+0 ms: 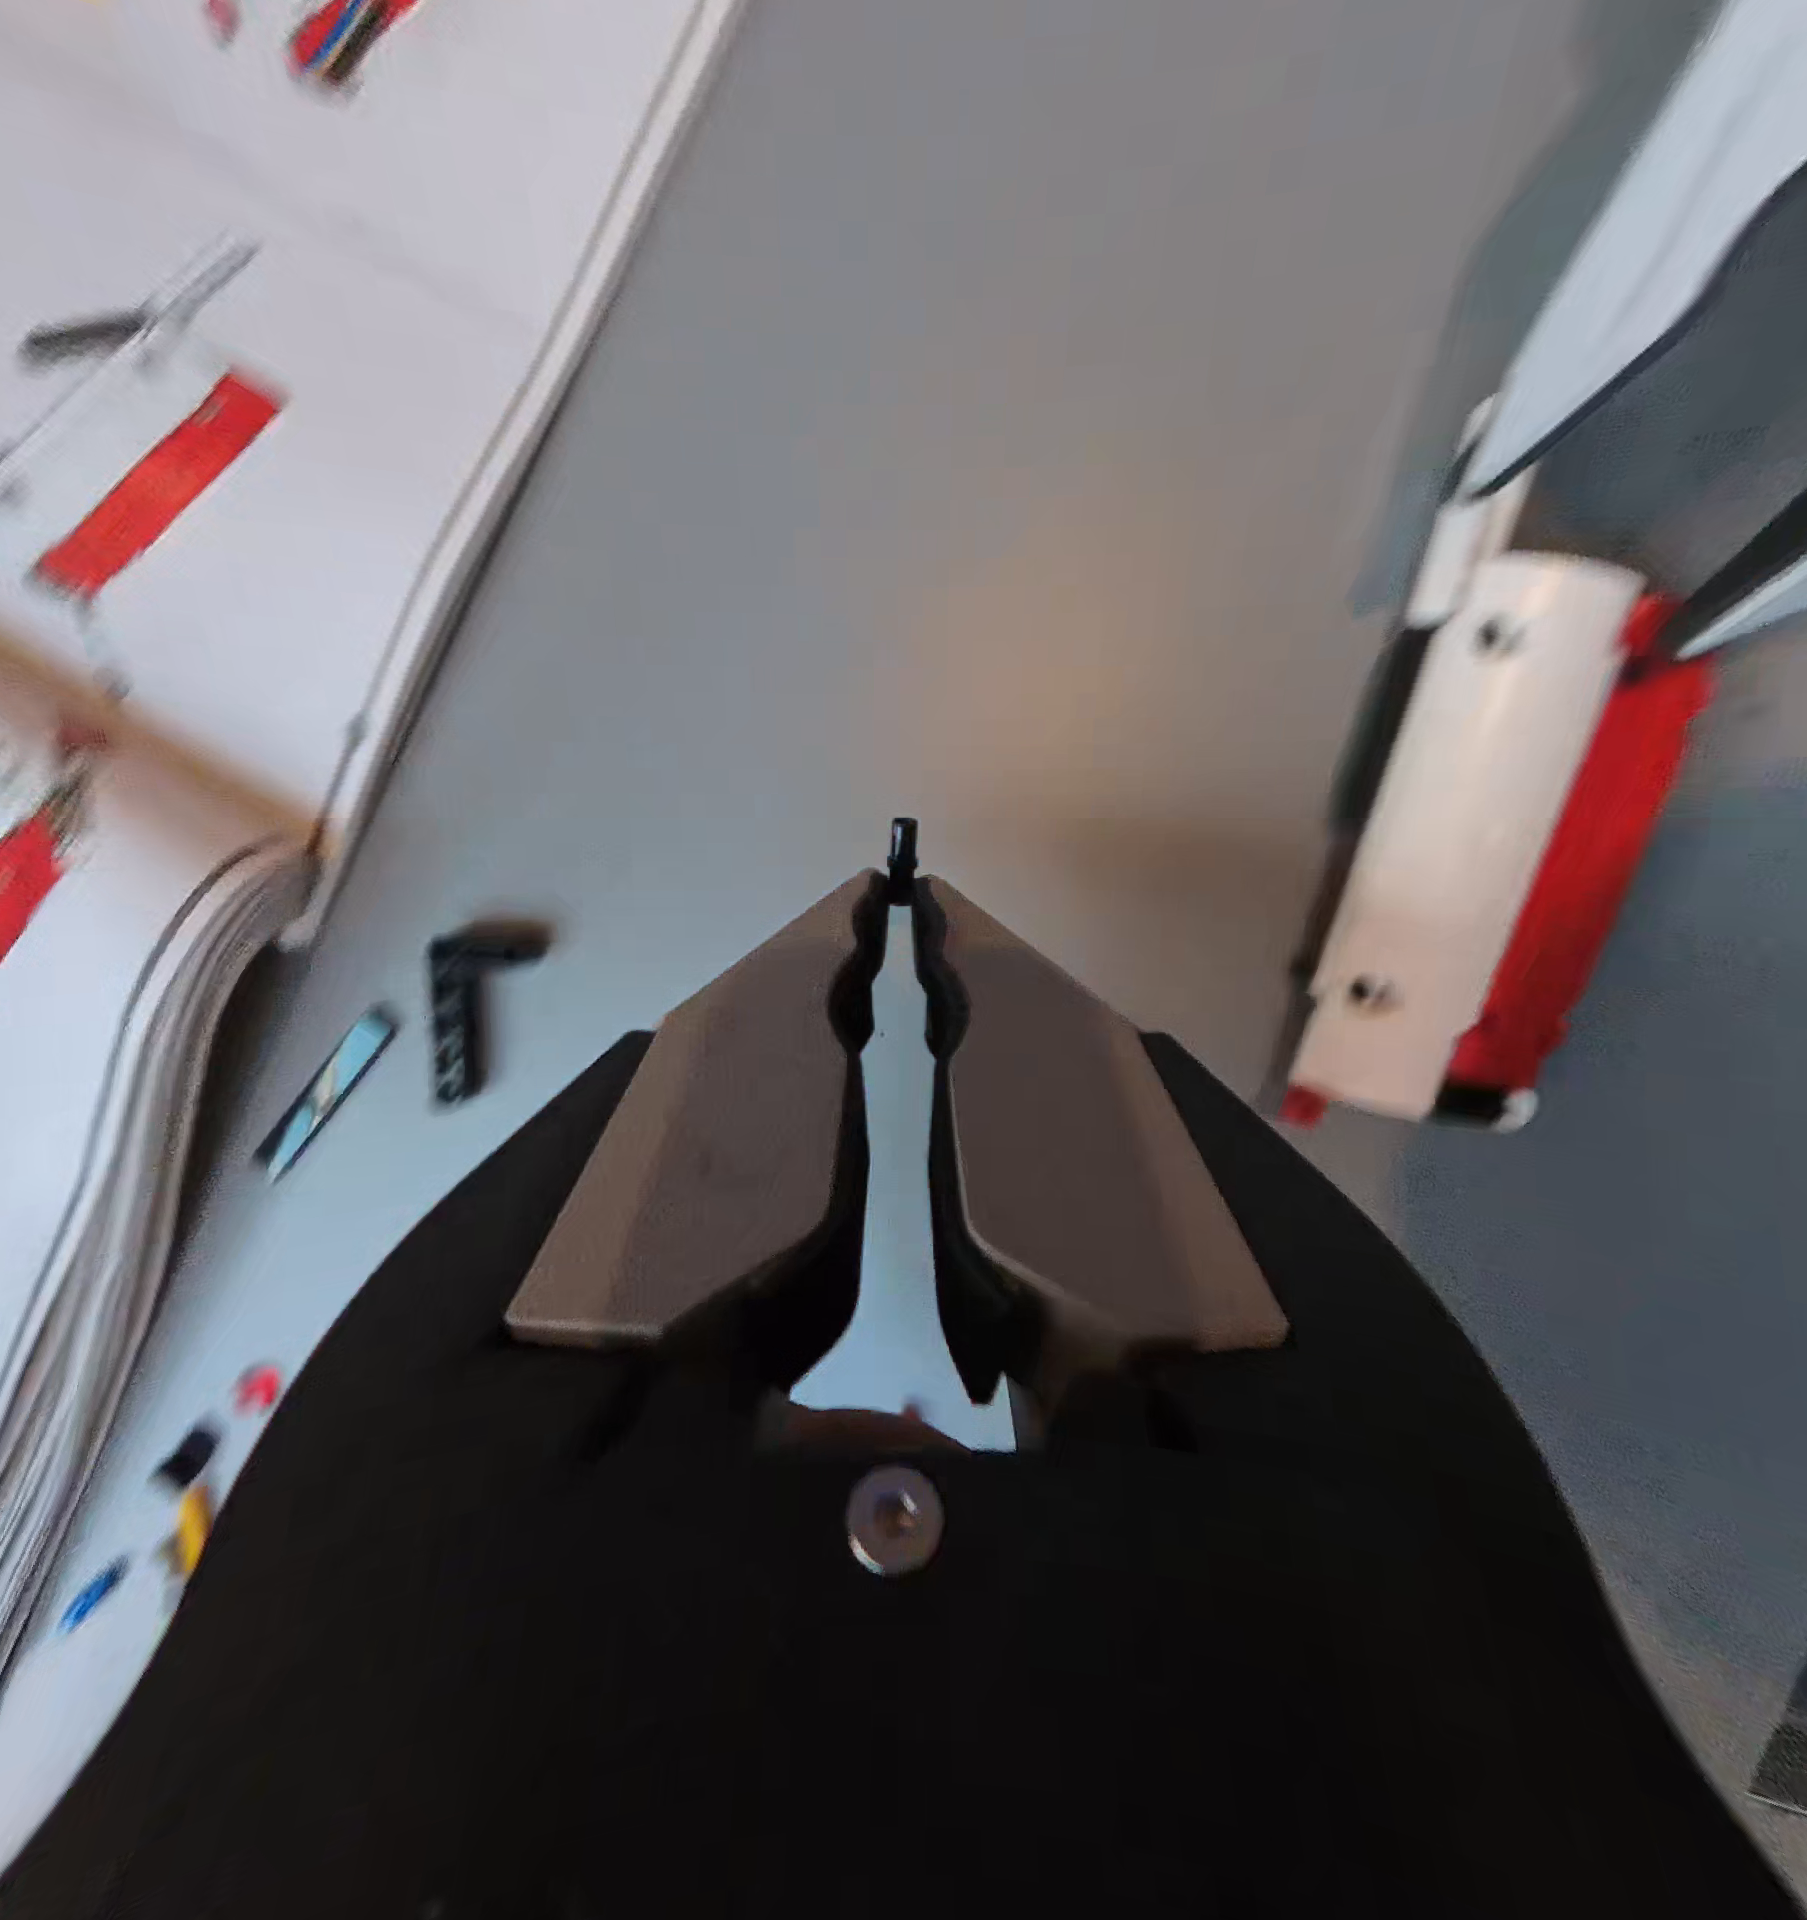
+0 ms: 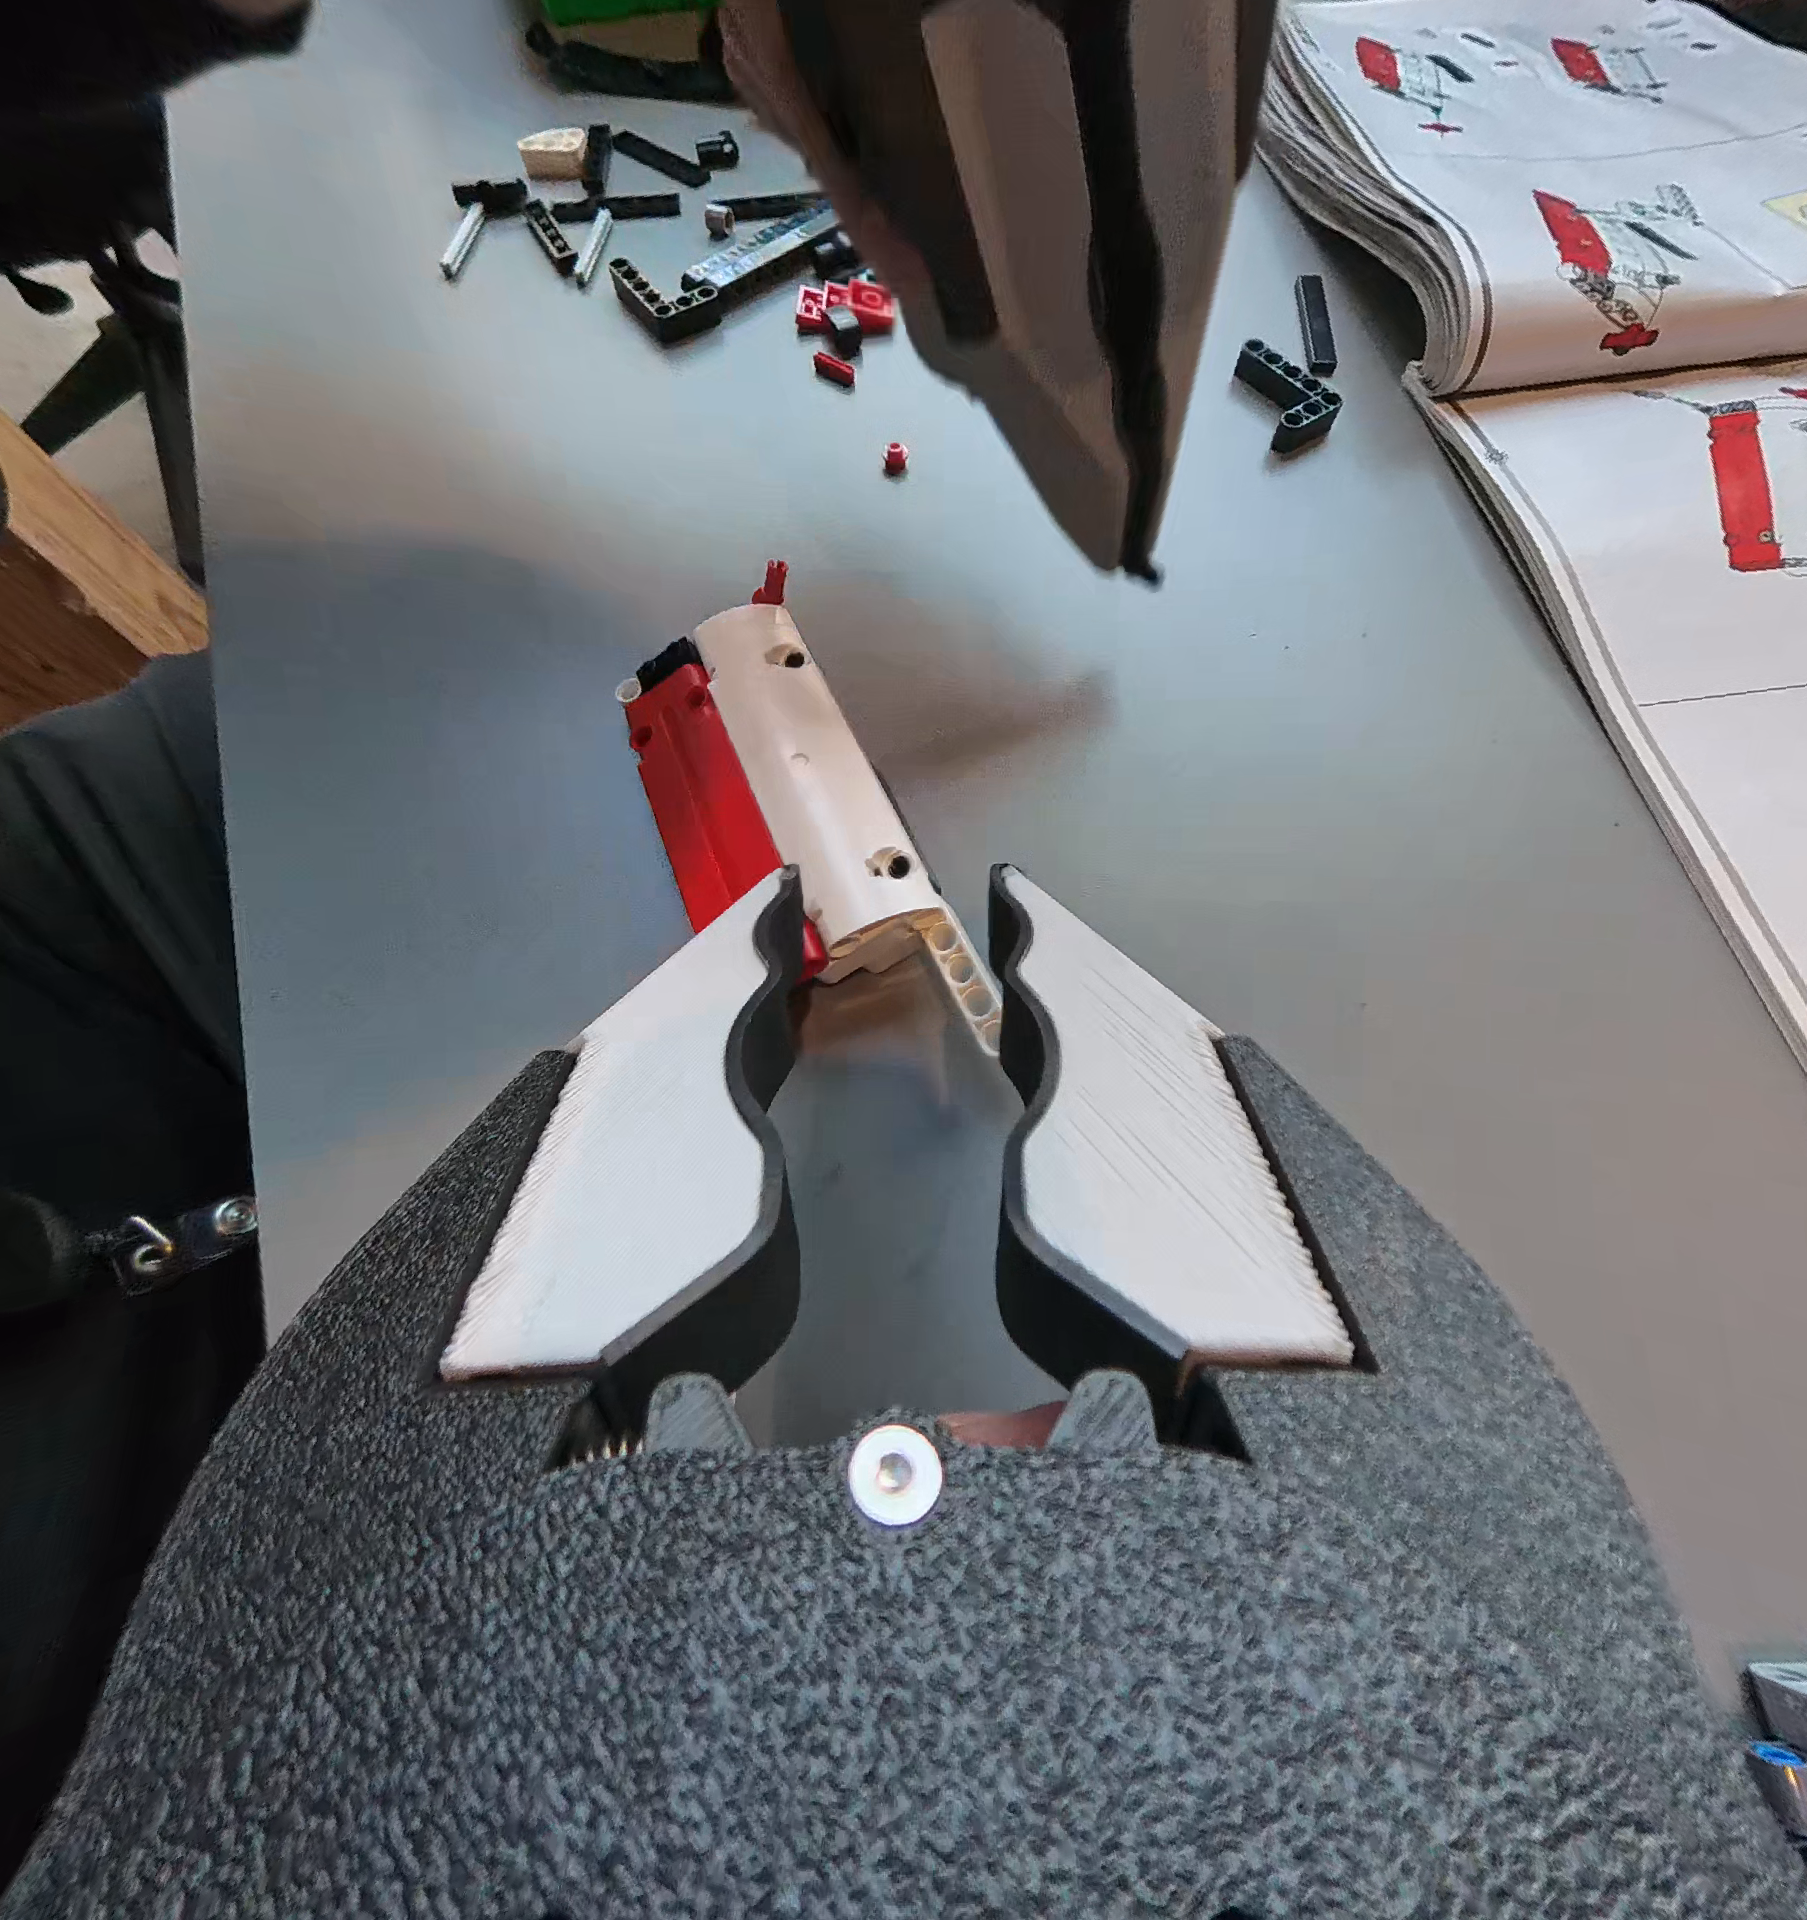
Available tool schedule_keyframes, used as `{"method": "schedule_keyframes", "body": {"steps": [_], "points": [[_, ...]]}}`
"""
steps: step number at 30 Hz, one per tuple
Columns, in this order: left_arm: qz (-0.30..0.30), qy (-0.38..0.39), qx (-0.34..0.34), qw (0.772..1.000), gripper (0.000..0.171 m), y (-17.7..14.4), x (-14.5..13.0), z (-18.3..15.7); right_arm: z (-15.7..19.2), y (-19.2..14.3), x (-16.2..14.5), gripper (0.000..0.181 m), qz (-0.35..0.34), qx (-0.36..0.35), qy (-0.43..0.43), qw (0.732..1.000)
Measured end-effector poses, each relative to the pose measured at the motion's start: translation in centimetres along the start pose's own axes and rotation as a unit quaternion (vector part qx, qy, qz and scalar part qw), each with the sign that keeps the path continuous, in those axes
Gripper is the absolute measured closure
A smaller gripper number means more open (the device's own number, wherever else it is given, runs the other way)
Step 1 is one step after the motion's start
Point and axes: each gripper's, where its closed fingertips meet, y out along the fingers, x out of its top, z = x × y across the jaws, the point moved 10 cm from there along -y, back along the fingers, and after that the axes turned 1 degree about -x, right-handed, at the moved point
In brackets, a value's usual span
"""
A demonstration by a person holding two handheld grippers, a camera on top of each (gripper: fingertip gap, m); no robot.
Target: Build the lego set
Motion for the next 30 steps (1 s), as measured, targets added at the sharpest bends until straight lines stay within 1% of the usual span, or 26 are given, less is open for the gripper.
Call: {"method": "schedule_keyframes", "body": {"steps": [1, 2, 3, 4, 8, 10, 13, 17, 20, 22, 24, 25, 27, 30], "points": [[-0.008, 0.012, -0.017, 1.000, 0.170, 0.9, 0.9, -1.0, 0.1, -0.1, 0.0, 0.148, -0.002, 0.002, -0.002, 1.000], [0.000, 0.027, -0.029, 0.999, 0.170, 1.9, 1.4, -1.8, 0.1, -0.2, 0.0, 0.148, -0.003, 0.005, -0.004, 1.000], [0.014, 0.044, -0.028, 0.999, 0.168, 2.9, 1.6, -2.3, 0.1, -0.2, 0.0, 0.148, -0.004, 0.006, -0.005, 1.000], [-0.016, 0.049, -0.018, 0.999, 0.170, 3.1, 2.1, -2.5, 0.1, -0.2, -0.1, 0.148, -0.002, 0.007, -0.006, 1.000], [-0.012, 0.033, -0.027, 0.999, 0.168, 3.2, 2.1, -2.3, 0.0, -0.3, -0.2, 0.148, -0.002, 0.008, -0.009, 1.000], [-0.021, 0.018, -0.026, 0.999, 0.161, 2.9, 1.5, -2.2, -0.1, -0.4, -0.2, 0.148, -0.002, 0.010, -0.007, 1.000], [-0.040, -0.015, -0.020, 0.999, 0.144, 2.3, 0.4, -1.9, -0.1, -0.4, 0.0, 0.148, -0.010, 0.019, -0.001, 1.000], [-0.114, -0.067, -0.044, 0.990, 0.141, 0.7, -1.6, -1.9, -0.1, -0.1, 0.9, 0.148, -0.031, 0.038, 0.003, 0.999], [-0.158, -0.104, -0.031, 0.981, 0.135, -0.8, -3.7, -1.4, -0.9, 0.0, 2.3, 0.148, -0.063, 0.046, 0.008, 0.997], [-0.182, -0.130, -0.023, 0.974, 0.131, -1.9, -5.3, -1.0, -2.4, 0.1, 3.8, 0.148, -0.090, 0.027, 0.022, 0.995], [-0.204, -0.150, -0.037, 0.967, 0.130, -2.9, -6.9, -1.1, -4.7, 0.5, 5.8, 0.155, -0.108, -0.015, 0.039, 0.993], [-0.209, -0.157, -0.043, 0.964, 0.129, -3.1, -7.6, -1.3, -6.2, 1.0, 6.8, 0.158, -0.103, -0.041, 0.044, 0.993], [-0.217, -0.166, -0.058, 0.960, 0.129, -3.2, -8.5, -1.8, -9.5, 2.9, 8.4, 0.158, -0.054, -0.082, 0.057, 0.994], [-0.229, -0.150, -0.070, 0.959, 0.127, -3.6, -9.4, -2.8, -13.6, 7.3, 9.5, 0.151, 0.064, -0.121, 0.060, 0.989]]}}
